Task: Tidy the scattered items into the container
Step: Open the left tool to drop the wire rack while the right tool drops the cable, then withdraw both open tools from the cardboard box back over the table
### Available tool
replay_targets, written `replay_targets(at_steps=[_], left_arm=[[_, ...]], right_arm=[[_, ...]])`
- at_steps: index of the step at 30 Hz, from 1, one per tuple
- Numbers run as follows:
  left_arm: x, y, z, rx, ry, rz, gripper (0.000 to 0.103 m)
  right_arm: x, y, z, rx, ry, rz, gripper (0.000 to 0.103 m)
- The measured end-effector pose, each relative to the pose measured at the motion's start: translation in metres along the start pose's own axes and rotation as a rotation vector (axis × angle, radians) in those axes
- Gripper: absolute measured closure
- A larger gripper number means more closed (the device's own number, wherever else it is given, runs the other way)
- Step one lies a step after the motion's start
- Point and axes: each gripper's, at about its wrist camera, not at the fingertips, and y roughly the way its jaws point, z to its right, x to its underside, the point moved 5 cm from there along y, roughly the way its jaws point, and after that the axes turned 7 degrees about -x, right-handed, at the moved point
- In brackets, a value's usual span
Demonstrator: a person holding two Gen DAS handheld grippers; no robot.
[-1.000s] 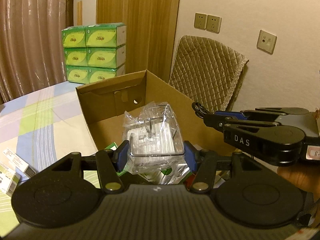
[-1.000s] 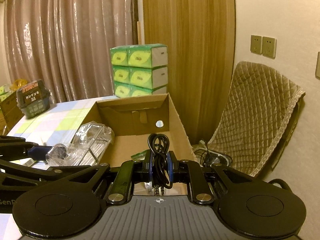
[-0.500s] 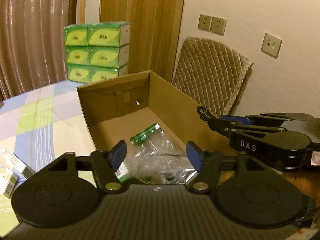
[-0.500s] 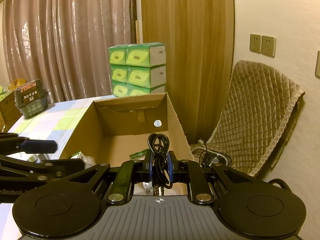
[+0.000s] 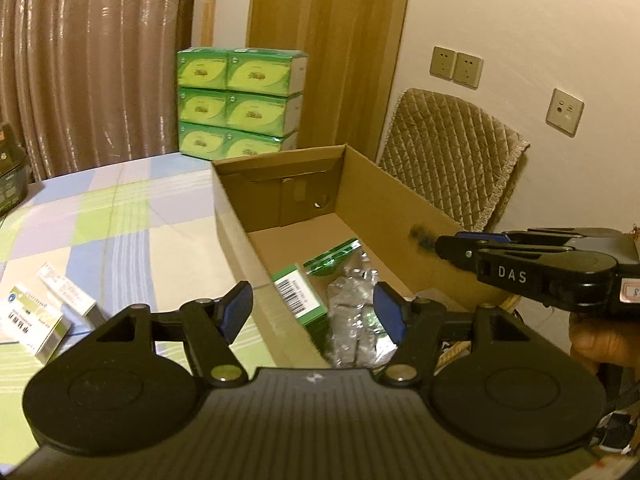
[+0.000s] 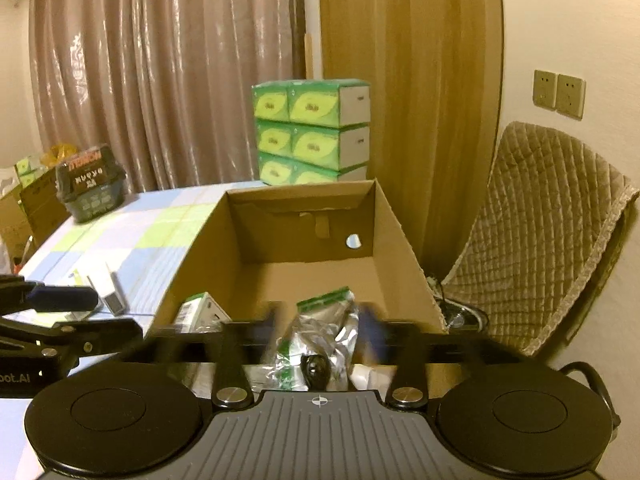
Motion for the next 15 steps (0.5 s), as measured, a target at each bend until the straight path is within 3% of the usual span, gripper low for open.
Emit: replay_targets(at_steps=[15], left_arm=[[0.034,-0.036,-0.040,-0.069,-0.053,-0.026,0.037]], right_arm=[[0.032,-0.032,-0.038,-0.013,0.011,-0.023,0.041]])
